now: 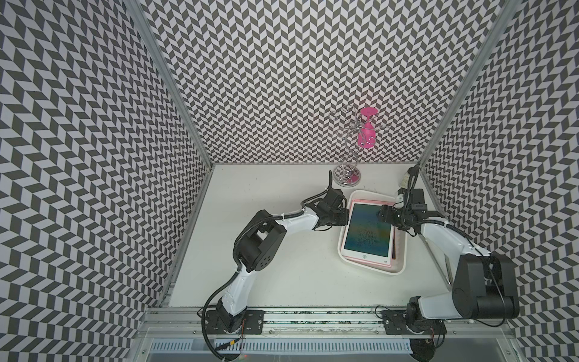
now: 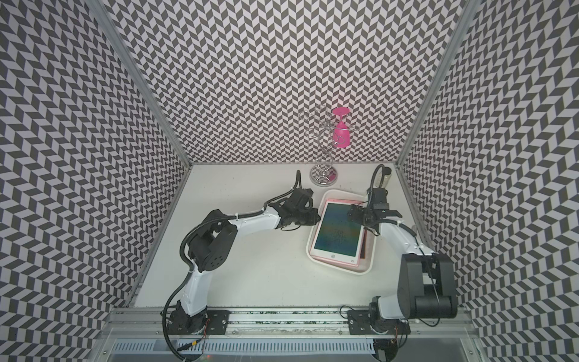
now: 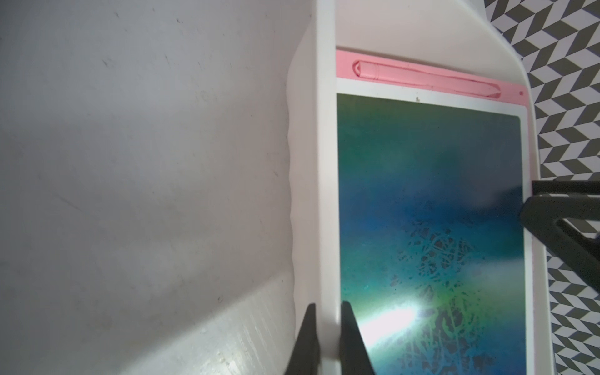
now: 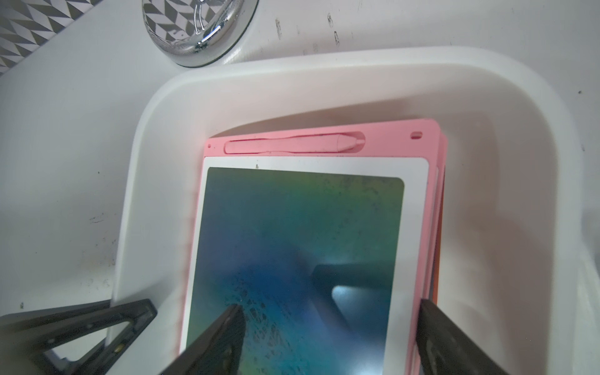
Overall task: Take out the writing tablet from the storage box
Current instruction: Pick up the writing tablet from the storage box.
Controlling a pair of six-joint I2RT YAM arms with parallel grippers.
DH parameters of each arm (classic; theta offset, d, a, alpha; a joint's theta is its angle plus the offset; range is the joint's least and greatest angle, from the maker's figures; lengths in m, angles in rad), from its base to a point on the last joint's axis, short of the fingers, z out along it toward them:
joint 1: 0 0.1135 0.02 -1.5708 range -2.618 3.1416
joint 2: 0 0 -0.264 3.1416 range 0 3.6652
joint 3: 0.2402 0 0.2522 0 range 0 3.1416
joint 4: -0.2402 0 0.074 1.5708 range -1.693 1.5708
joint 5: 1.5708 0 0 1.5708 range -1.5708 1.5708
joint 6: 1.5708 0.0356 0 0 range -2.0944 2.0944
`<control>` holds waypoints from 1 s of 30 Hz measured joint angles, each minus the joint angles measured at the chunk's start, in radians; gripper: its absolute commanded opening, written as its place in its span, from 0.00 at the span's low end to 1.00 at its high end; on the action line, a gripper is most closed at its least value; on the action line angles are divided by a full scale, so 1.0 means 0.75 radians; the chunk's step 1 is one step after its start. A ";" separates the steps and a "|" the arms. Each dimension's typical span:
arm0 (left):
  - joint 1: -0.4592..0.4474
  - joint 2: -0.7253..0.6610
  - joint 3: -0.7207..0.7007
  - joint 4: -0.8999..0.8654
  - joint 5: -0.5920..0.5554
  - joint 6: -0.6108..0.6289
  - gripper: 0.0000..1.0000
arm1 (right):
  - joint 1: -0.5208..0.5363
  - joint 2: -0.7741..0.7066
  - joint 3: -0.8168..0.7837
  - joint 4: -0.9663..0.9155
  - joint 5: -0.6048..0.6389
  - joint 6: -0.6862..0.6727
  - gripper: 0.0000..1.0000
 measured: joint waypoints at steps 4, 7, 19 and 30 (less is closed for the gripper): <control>0.000 0.014 0.019 0.001 -0.003 0.004 0.00 | -0.001 -0.017 0.000 0.001 -0.002 -0.001 0.82; 0.000 0.028 0.038 0.001 -0.006 0.007 0.00 | -0.002 -0.026 0.001 0.005 0.001 -0.002 0.82; 0.000 0.040 0.049 0.011 -0.010 0.012 0.00 | -0.002 -0.025 0.001 0.008 0.034 -0.006 0.82; -0.001 0.047 0.051 0.034 -0.009 0.016 0.00 | 0.009 0.017 0.001 0.002 0.098 -0.010 0.82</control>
